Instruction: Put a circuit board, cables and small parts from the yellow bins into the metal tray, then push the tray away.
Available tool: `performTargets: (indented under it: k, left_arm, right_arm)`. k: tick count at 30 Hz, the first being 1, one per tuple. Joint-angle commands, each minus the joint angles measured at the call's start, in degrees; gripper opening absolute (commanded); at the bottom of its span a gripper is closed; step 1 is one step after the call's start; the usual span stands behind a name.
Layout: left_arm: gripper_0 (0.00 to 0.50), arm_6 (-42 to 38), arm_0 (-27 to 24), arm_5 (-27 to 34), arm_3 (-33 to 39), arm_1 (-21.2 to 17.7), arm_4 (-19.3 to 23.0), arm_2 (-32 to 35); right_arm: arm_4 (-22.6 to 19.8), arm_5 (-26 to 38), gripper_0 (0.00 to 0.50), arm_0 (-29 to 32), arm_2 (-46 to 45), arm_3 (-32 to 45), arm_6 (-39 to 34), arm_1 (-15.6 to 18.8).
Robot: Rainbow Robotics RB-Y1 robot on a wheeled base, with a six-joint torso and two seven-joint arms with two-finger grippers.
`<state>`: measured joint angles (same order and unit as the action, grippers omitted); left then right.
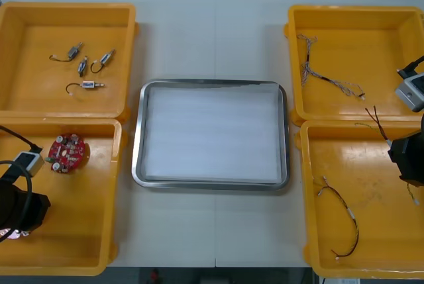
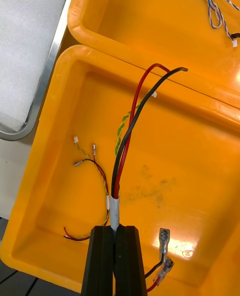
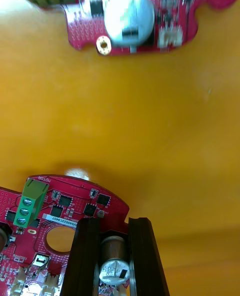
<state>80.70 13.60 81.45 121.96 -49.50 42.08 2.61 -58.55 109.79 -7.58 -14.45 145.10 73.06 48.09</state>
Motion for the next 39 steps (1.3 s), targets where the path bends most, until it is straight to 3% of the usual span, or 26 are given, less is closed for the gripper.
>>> performTargets:
  k: [1, 8, 11, 21, 32, 39]
  left_arm:
    - [0.000, 3.3, -4.1, 3.6, 2.7, -2.0, 1.3, 3.5]
    - [0.000, 1.5, -10.3, 12.0, 5.6, -2.0, 2.7, 6.1]
    - [0.000, -3.0, -13.6, 15.6, 7.0, -2.0, 3.4, 6.5]
    - [0.000, -14.1, -27.1, 26.7, 8.6, -2.0, 11.4, 6.0]
    - [0.000, -23.7, -40.0, 28.4, 9.4, -1.2, 11.7, -6.9]
    - [0.000, -29.1, -47.3, 28.4, 8.2, 3.2, 11.2, -14.1]
  right_arm:
    - [-0.3, 0.2, 0.000, -0.5, 0.4, 1.7, -0.1, 0.4]
    - [-0.3, 0.2, 0.000, -0.5, 0.4, 1.8, -0.2, 0.3]
    - [-0.3, 0.2, 0.000, -0.5, 0.4, 1.8, -0.2, 0.3]
    - [-0.3, 0.2, 0.000, -0.5, 0.4, 1.8, -0.2, 0.4]
    - [-0.3, 0.2, 0.000, -0.5, 0.5, 1.8, -0.2, 0.4]
    - [-0.3, 0.2, 0.000, -0.5, 0.4, 1.7, -0.1, 0.4]
